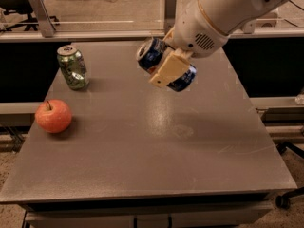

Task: Knock pepsi can over

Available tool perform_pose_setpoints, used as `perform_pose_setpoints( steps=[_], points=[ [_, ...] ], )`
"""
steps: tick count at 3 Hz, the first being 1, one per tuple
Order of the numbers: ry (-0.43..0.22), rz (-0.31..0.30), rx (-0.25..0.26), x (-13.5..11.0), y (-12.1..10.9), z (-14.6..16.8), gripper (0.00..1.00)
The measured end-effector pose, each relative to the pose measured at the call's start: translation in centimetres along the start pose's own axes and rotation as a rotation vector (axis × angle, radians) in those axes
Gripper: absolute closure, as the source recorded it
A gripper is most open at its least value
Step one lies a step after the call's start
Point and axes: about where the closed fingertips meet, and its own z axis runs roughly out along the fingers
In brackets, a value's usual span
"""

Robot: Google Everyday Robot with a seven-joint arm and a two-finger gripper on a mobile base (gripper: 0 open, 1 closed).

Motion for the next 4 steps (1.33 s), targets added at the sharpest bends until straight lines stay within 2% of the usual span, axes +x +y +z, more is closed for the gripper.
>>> perform_pose_setpoints(
  steps=[1, 2, 3, 4],
  points=[
    [0.148, 0.006, -0.065, 0.3, 1.4, 1.8, 1.0],
    [0.441, 0.057, -0.2, 3.3, 2.1, 7.2, 1.0],
    [0.719, 0.072, -0.263, 8.4, 1.6, 10.5, 1.0],
    [0.738, 0.057, -0.226, 8.7, 0.6, 10.7, 0.81]
  ],
)
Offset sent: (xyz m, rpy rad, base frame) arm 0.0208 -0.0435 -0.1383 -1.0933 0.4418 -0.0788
